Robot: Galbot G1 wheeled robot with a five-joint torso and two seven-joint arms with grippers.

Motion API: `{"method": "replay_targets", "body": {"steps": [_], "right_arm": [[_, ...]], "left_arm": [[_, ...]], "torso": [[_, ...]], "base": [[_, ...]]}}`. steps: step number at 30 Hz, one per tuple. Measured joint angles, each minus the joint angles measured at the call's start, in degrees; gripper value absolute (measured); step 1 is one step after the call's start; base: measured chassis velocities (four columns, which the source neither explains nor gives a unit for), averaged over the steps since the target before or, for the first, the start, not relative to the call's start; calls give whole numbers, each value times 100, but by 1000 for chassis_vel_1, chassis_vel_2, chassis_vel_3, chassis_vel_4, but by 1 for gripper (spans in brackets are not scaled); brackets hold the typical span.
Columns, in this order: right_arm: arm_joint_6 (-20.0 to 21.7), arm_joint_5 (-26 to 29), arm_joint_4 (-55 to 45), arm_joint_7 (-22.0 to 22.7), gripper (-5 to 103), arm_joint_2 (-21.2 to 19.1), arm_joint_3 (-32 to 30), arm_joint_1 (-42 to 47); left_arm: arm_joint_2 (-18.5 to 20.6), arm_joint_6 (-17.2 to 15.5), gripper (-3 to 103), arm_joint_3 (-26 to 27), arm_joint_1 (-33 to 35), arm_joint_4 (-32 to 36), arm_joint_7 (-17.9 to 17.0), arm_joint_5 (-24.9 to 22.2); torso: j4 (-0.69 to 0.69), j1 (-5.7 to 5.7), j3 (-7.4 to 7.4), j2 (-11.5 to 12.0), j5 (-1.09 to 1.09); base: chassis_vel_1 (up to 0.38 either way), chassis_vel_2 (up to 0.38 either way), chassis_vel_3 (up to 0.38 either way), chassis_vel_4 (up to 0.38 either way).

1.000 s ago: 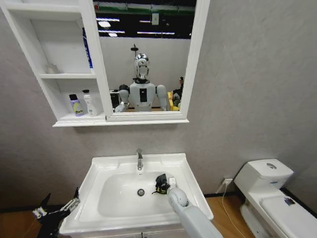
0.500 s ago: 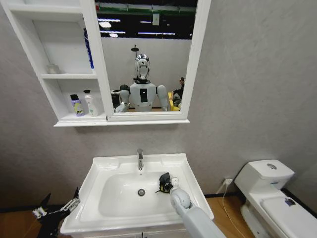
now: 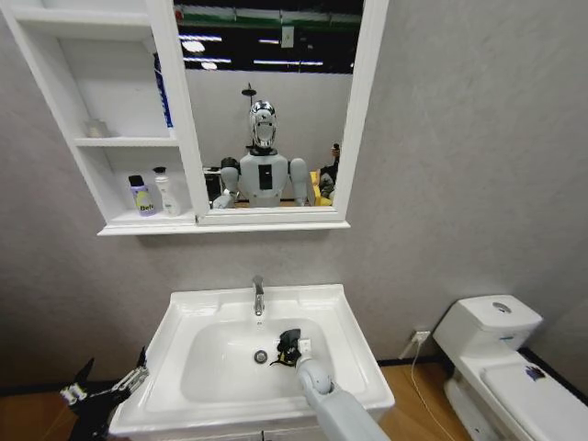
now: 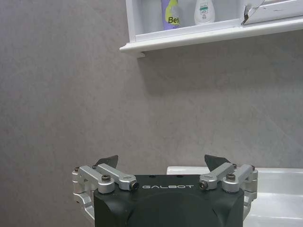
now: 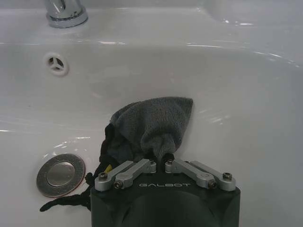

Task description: Move facial cleanser and shampoo from washbasin to cabinet, then wipe washbasin with towel.

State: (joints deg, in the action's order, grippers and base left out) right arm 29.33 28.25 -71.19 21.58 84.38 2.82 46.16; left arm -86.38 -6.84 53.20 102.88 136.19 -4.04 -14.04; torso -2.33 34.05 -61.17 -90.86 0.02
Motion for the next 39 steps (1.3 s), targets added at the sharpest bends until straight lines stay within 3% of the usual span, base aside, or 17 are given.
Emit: {"method": "replay_targets", "body": {"steps": [9, 17, 23, 30, 39], "right_arm": [[-54, 26, 161, -109, 3, 218, -23, -63], [100, 27, -509, 146, 3, -289, -207, 232], [16, -124, -721, 207, 3, -421, -288, 364], [-378, -486, -830, 144, 3, -571, -157, 150], [-358, -467, -1183, 360, 3, -779, -86, -127]], "left_arm": [[0, 0, 100, 0, 0, 0, 0, 0], [0, 0, 100, 0, 0, 0, 0, 0], [0, 0, 100, 0, 0, 0, 0, 0], [0, 0, 100, 0, 0, 0, 0, 0], [-1, 0, 100, 0, 0, 0, 0, 0]], "torso": [[8, 2, -2, 2, -5], [5, 3, -3, 3, -4], [5, 3, -2, 3, -2], [-2, 4, -4, 4, 0], [4, 3, -2, 3, -2]], "base": [[0, 0, 0, 0], [0, 0, 0, 0], [0, 0, 0, 0], [0, 0, 0, 0], [0, 0, 0, 0]]}}
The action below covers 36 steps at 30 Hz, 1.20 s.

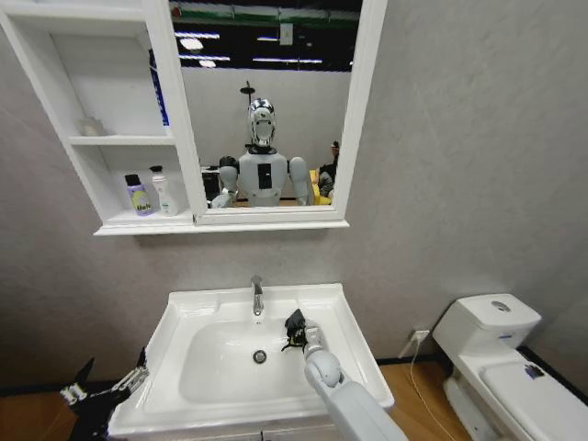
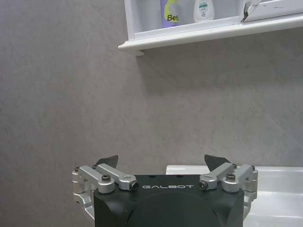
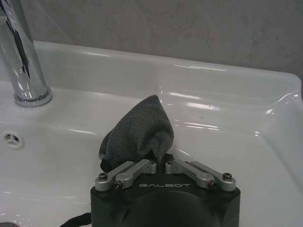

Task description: Move facial cleanser and shampoo from washbasin to cabinet, then wipe washbasin with towel.

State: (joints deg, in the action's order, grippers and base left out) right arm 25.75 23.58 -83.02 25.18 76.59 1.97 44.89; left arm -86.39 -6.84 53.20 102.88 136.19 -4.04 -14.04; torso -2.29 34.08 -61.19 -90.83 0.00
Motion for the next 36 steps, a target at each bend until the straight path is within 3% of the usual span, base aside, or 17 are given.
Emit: {"method": "replay_targets", "body": {"steps": [9, 16, 23, 25, 27, 29, 36], "right_arm": [[51, 137, -550, 1, 3, -369, -467, 202], [-455, 237, -325, -811, 3, -587, -1084, 264], [-616, 71, -68, -1257, 2, -604, -1407, 316], [-1013, -456, 260, -1705, 18, -616, -1628, 293], [-1156, -565, 366, -1845, 18, -615, -1681, 264], [-1505, -806, 587, -2215, 34, -600, -1809, 184], [-1605, -782, 497, -2401, 56, -629, -1866, 314]], "left_arm": [[0, 0, 100, 0, 0, 0, 0, 0], [1, 0, 100, 0, 0, 0, 0, 0], [1, 0, 100, 0, 0, 0, 0, 0], [0, 0, 100, 0, 0, 0, 0, 0], [1, 0, 100, 0, 0, 0, 0, 0], [1, 0, 100, 0, 0, 0, 0, 0], [1, 0, 100, 0, 0, 0, 0, 0]], "torso": [[0, 0, 0, -1, 0], [0, -1, 0, -1, -1], [1, -1, 0, -2, -1], [0, -1, 0, -1, -1], [-1, -1, 1, -1, -1], [1, -1, 0, -1, 0], [0, -1, 0, -2, 0]], "base": [[0, 0, 0, 0], [0, 0, 0, 0], [0, 0, 0, 0], [0, 0, 0, 0], [0, 0, 0, 0], [0, 0, 0, 0], [0, 0, 0, 0]]}}
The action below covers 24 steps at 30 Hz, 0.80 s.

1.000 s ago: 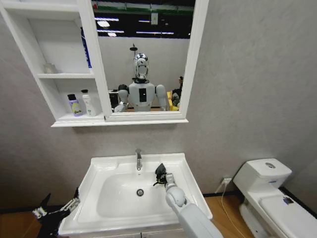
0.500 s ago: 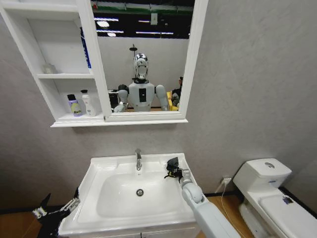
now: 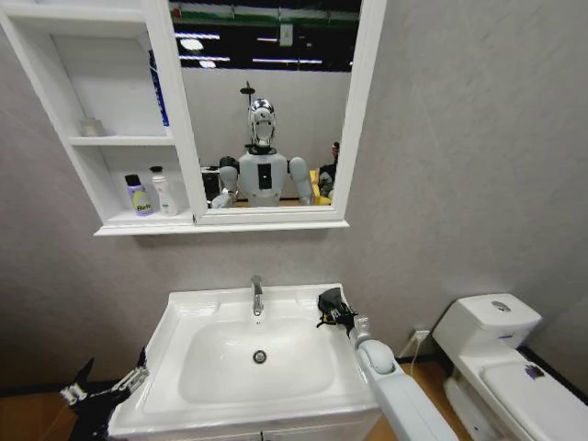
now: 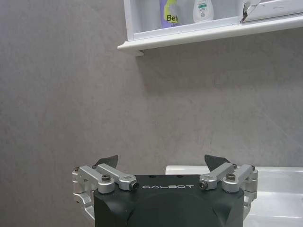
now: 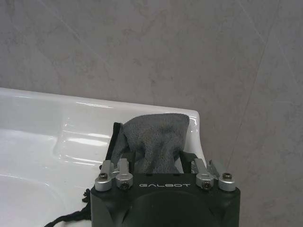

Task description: Move facial cleanser and shampoo from washbasin to cabinet, then wipe washbasin with towel.

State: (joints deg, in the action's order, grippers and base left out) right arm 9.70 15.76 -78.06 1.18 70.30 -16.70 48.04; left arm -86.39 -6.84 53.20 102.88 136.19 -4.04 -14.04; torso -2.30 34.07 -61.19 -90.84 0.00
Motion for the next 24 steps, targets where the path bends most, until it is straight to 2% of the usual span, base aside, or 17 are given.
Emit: {"method": "replay_targets", "body": {"steps": [1, 2, 4, 7, 9, 10, 11, 13, 15, 16, 18, 19, 21, 24], "right_arm": [[3, 31, -97, 3, 61, -16, -3, 51], [3, 31, -97, 3, 61, -16, -3, 51], [79, 78, -319, 62, 72, -72, -3, 141], [125, 96, -420, 127, 78, -101, -1, 172], [222, 81, -722, 349, 88, -176, 0, 261], [222, 81, -722, 349, 88, -176, 0, 261], [389, 110, -1120, 570, 97, -250, -29, 393], [487, 141, -1336, 678, 97, -284, -69, 479], [847, 192, -2270, 1031, 99, -353, -317, 952], [847, 192, -2270, 1031, 99, -353, -317, 952], [1078, 148, -3109, 1241, 100, -334, -602, 1559], [1078, 148, -3109, 1241, 100, -334, -602, 1559], [1201, -167, -4003, 1314, 100, -126, -853, 2364], [1204, -336, -4528, 1395, 100, 29, -918, 2870]], "left_arm": [[0, 0, 100, 0, 0, 0, 0, 0], [0, 0, 100, 0, 0, 0, 0, 0], [0, 0, 100, 0, 0, 0, 0, 0], [0, 0, 100, 0, 0, 0, 0, 0], [0, 0, 100, 0, 0, 0, 0, 0], [0, 0, 100, 0, 0, 0, 0, 0], [0, 0, 100, 0, 0, 0, 0, 0], [0, 0, 100, 0, 0, 0, 0, 0], [-1, 0, 100, 0, 0, 0, 0, 0], [-1, 0, 100, 0, 0, 0, 0, 0], [0, 0, 100, 0, 0, 0, 0, 0], [0, 0, 100, 0, 0, 0, 0, 0], [0, 0, 100, 0, 0, 0, -1, 0], [0, 0, 100, 0, 0, 0, 0, 0]], "torso": [[0, 0, 0, 0, 0], [0, 0, 0, 0, 0], [1, 0, 0, 0, 0], [0, 0, 0, 0, 1], [1, 0, 0, 0, 0], [1, 0, 0, 0, 0], [2, 0, 0, 0, 0], [3, 0, 0, 0, 0], [1, 0, 0, 0, 1], [1, 0, 0, 0, 1], [-1, 0, 0, 0, 1], [-1, 0, 0, 0, 1], [-2, 0, 1, 0, 0], [-1, -1, 1, 0, 1]], "base": [[0, 0, 0, 0], [0, 0, 0, 0], [0, 0, 0, 0], [0, 0, 0, 0], [0, 0, 0, 0], [0, 0, 0, 0], [0, 0, 0, 0], [0, 0, 0, 0], [0, 0, 0, 0], [0, 0, 0, 0], [0, 0, 0, 0], [0, 0, 0, 0], [0, 0, 0, 0], [0, 0, 0, 0]]}}
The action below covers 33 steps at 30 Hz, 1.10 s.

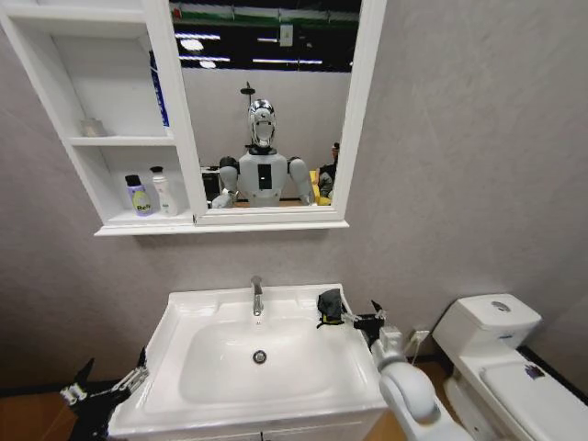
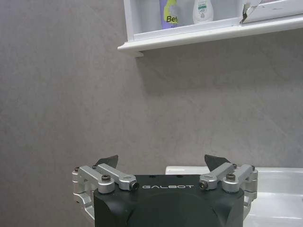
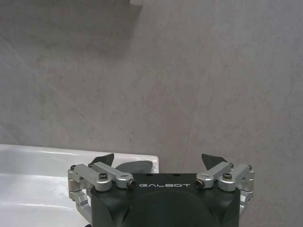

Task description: Move facial cleanser and shampoo from washbasin to cabinet, then wipe washbasin with towel.

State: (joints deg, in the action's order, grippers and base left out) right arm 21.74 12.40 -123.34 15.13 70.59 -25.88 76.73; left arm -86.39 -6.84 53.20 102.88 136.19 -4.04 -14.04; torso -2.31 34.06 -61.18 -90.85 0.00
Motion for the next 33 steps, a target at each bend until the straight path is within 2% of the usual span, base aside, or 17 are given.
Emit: {"method": "replay_targets", "body": {"steps": [4, 9, 22, 27, 28, 31, 32, 33], "right_arm": [[67, -419, -801, 72, 100, 291, 90, 815], [174, -523, -1124, 118, 100, 389, 211, 1170], [188, -550, -1227, 274, 100, 368, 232, 1260], [185, -541, -1255, 274, 100, 352, 233, 1273], [183, -538, -1259, 273, 100, 347, 237, 1263], [178, -536, -1277, 271, 100, 345, 254, 1267], [173, -536, -1292, 265, 100, 346, 267, 1283], [168, -537, -1298, 263, 100, 347, 275, 1295]], "left_arm": [[0, 0, 100, 0, 0, 0, 0, 0], [0, 0, 100, 0, 0, 1, 0, 0], [0, 0, 100, 0, 0, 0, 0, 0], [0, 0, 100, 0, -1, 0, 0, 0], [0, 0, 100, 0, 0, 0, 0, 0], [0, 0, 100, 0, 0, 1, 0, 0], [0, 0, 100, 0, 0, 0, 0, 0], [0, 0, 100, 1, -1, 0, 0, 0]], "torso": [[1, 0, 0, 0, 0], [1, 0, 0, 0, 0], [2, 3, -2, 2, -2], [2, 0, -1, 1, -4], [2, 1, -1, 1, 3], [2, -1, -1, 0, -4], [2, -1, 0, 0, 5], [1, 0, -1, 0, 2]], "base": [[0, 0, 0, 0], [0, 0, 0, 0], [89, -86, -109, 89], [235, -237, -236, 214], [263, -268, -259, 269], [282, -299, -270, 278], [312, -305, -317, 302], [312, -323, -317, 302]]}}
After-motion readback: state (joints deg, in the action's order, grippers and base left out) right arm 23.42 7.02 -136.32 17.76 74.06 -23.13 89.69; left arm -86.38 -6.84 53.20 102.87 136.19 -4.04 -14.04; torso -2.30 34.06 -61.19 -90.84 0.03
